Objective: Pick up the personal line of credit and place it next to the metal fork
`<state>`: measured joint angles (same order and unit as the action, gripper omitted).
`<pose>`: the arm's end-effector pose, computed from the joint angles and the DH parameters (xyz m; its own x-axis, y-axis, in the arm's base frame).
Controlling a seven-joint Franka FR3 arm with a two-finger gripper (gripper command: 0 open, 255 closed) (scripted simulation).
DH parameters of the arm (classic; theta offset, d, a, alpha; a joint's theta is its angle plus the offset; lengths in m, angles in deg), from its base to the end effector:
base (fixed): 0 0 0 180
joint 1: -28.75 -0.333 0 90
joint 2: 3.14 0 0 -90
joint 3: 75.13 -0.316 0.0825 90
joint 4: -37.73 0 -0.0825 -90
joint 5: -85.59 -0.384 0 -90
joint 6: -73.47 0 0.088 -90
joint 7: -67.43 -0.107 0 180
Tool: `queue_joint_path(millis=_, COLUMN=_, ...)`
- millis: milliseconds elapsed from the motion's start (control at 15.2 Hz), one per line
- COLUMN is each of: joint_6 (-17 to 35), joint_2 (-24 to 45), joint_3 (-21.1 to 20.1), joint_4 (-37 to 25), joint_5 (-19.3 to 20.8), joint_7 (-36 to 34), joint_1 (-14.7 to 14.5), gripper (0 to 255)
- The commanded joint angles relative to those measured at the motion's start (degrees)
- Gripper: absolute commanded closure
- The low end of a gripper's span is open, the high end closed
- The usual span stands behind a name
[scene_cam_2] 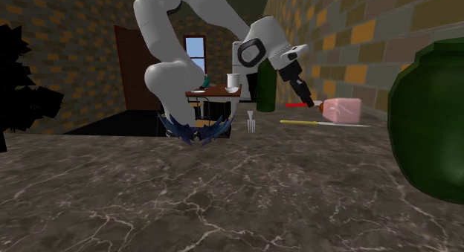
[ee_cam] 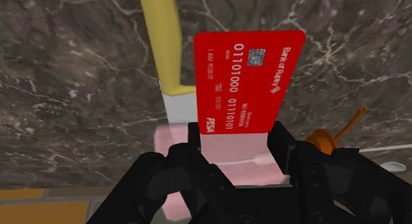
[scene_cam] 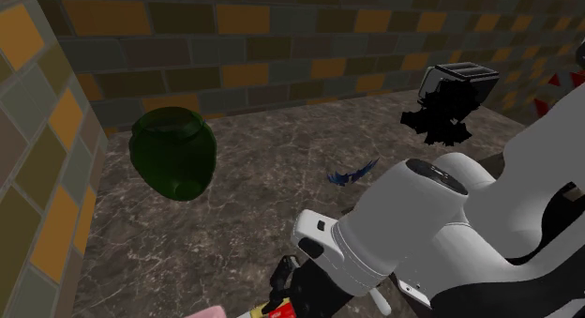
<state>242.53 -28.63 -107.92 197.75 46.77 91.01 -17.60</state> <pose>0.1232 0.3778 0.3781 0.3165 0.7729 0.5500 0.9267 -0.3757 -0.0053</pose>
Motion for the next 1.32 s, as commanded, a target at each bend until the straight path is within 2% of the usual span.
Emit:
queue_joint_path(millis=0, joint_6=2.51, joint_2=2.01, joint_3=0.06, joint_4=0.48, joint_5=-0.85, joint_7=0.77, joint_1=-0.71, gripper=255)
queue_joint_path(millis=264, joint_6=7.59, joint_2=6.46, joint_3=0.82, joint_4=1.08, joint_5=-2.75, joint_7=2.66, joint_1=-2.66, gripper=255)
queue_joint_path(millis=594, joint_6=13.39, joint_2=11.93, joint_3=3.65, joint_4=1.21, joint_5=-5.94, joint_7=5.98, joint_1=-6.80, gripper=255)
queue_joint_path(millis=1056, joint_6=13.23, joint_2=11.90, joint_3=2.61, joint_4=0.99, joint_5=-7.45, joint_7=7.18, joint_1=-6.00, gripper=255)
queue_joint_path(millis=1122, joint_6=12.78, joint_2=11.53, joint_3=2.32, joint_4=0.94, joint_5=-7.16, joint_7=6.92, joint_1=-5.57, gripper=0)
queue_joint_path(millis=1254, joint_6=12.89, joint_2=11.72, joint_3=1.56, joint_4=0.81, joint_5=-6.81, joint_7=6.33, joint_1=-5.04, gripper=0)
